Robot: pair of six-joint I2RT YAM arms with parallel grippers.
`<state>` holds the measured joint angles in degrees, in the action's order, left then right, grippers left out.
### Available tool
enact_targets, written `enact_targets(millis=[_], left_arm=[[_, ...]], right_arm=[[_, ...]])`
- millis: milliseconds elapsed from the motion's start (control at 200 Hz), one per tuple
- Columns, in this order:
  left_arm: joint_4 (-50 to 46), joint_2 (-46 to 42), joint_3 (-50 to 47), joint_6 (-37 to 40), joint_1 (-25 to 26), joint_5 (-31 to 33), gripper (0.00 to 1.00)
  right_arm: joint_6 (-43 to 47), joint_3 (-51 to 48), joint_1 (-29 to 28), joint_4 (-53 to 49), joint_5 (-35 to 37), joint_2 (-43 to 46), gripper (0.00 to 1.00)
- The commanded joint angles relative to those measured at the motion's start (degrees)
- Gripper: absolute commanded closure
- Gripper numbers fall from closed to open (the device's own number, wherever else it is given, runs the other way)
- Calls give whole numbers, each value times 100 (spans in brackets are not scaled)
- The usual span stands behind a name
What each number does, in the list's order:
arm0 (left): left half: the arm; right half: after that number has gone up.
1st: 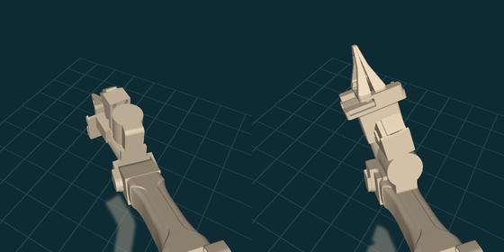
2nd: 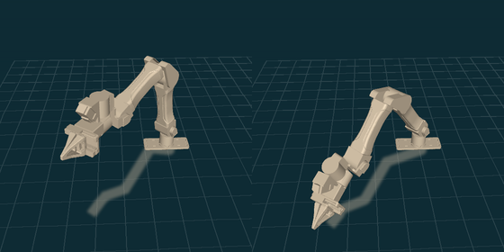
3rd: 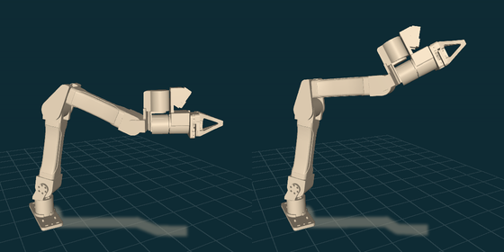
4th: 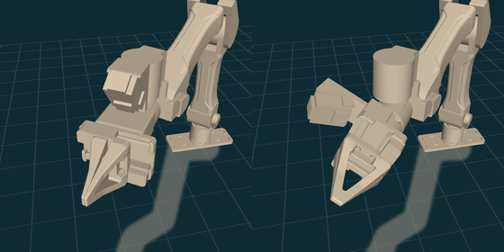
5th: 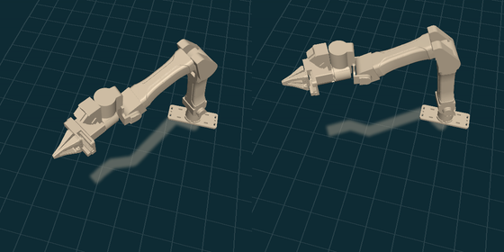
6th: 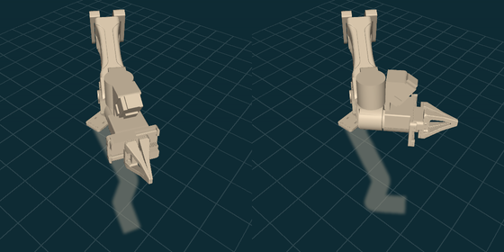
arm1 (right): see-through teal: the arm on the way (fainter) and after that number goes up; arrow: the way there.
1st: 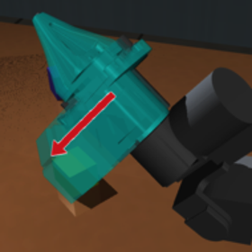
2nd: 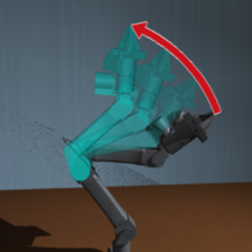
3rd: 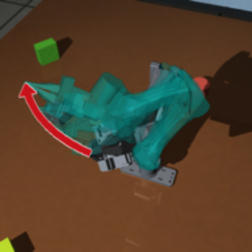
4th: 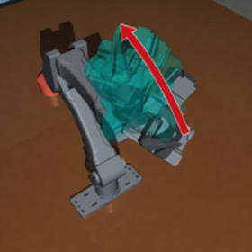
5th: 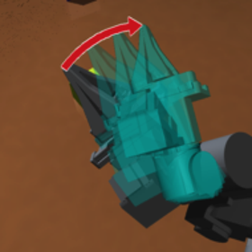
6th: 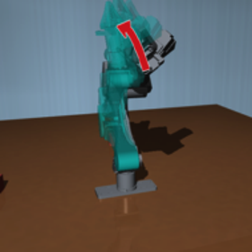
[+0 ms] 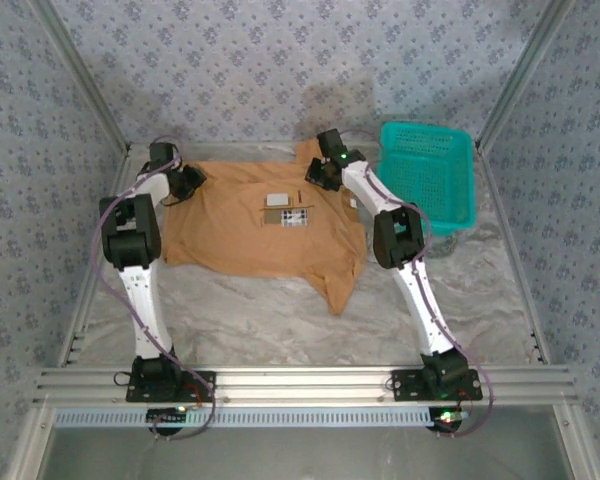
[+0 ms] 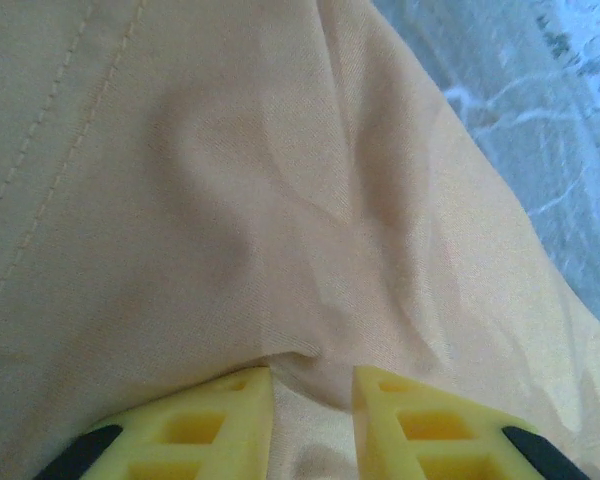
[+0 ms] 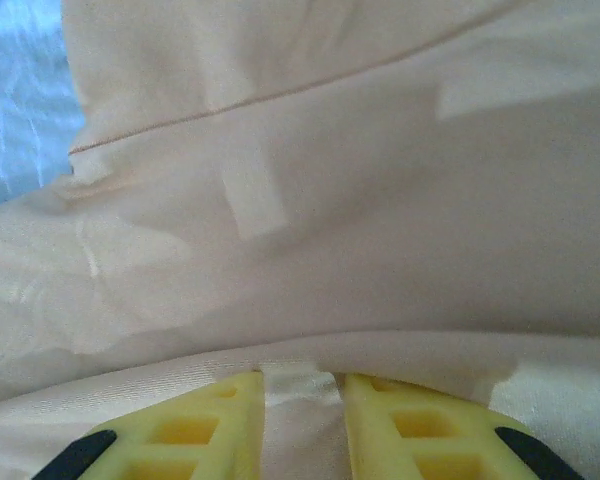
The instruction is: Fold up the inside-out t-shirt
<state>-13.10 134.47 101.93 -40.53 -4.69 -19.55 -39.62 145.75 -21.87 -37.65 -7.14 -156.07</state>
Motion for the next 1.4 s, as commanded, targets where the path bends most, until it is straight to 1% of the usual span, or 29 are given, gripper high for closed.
enact_targets(millis=[0, 85, 115, 150, 245, 315, 355, 395, 465, 510, 565, 615, 670, 750, 835, 979, 1074, 1119, 1164, 1229, 1234, 1274, 1334, 1394], left_arm=[[-324, 41, 198, 113, -105, -109, 74], [-166, -576, -146, 254, -112, -66, 75], [-126, -910, -387, 318, -107, -17, 75], [-68, -1331, -733, 376, -109, 52, 75], [-85, -2546, -1771, 505, -74, 288, 75], [-166, -3402, -2607, 515, -47, 349, 75], [-191, -3803, -3070, 517, -24, 260, 74], [-224, -4135, -3498, 519, 18, 127, 74], [-129, -4568, -4227, 512, 120, -71, 71], [-7, -4755, -4676, 486, 172, -153, 71], [243, -4870, -5136, 443, 164, -244, 71], [276, -4874, -5399, 478, 136, -205, 71], [247, -4841, -5569, 518, 80, -204, 72], [299, -4859, -5767, 521, 25, -155, 72], [324, -4932, -5891, 478, -2, -39, 72], [230, -5018, -5922, 511, -22, 47, 72], [170, -5068, -5921, 538, -32, 100, 73], [161, -5093, -5930, 530, -39, 135, 73], [160, -5097, -5934, 537, -39, 170, 72], [133, -5034, -5930, 540, -70, 243, 72], [128, -5027, -5930, 539, -77, 247, 73], [118, -4967, -5913, 533, -109, 272, 72], [113, -4877, -5896, 529, -175, 312, 72], [87, -4794, -5874, 547, -221, 361, 73]], right_arm=[[-4, 419, 122, -367, -298, -37, 69], [250, 345, 73, -524, -471, 435, 67], [305, 184, 15, -648, -452, 704, 65], [647, -180, -89, -744, -367, 1110, 64], [1184, -1824, -409, -680, -109, 2448, 61], [1511, -3320, -676, -470, 140, 3443, 61], [1661, -4111, -844, -428, 396, 3952, 62], [1795, -4820, -1028, -400, 655, 4430, 67], [1929, -5901, -1373, -336, 991, 5156, 71], [1987, -6425, -1632, -335, 1064, 5510, 74], [1996, -6899, -1977, -378, 1278, 5802, 73], [1944, -7205, -2300, -456, 1604, 5941, 70], [1743, -7445, -2559, -525, 2000, 5999, 67], [1599, -7677, -2710, -421, 2138, 5958, 63], [1538, -7693, -2831, -370, 2384, 5792, 58], [1520, -7617, -2909, -357, 2497, 5382, 57], [1523, -7554, -2915, -461, 2639, 5127, 58], [1526, -7553, -2920, -507, 2685, 5047, 61], [1522, -7562, -2910, -520, 2732, 5001, 67], [1529, -7563, -2919, -559, 2770, 5002, 89], [1529, -7563, -2919, -559, 2770, 5002, 89], [1534, -7525, -2928, -627, 2779, 5069, 100], [1590, -7462, -2978, -768, 2747, 5268, 100], [1716, -7451, -3007, -875, 2423, 5580, 100]])
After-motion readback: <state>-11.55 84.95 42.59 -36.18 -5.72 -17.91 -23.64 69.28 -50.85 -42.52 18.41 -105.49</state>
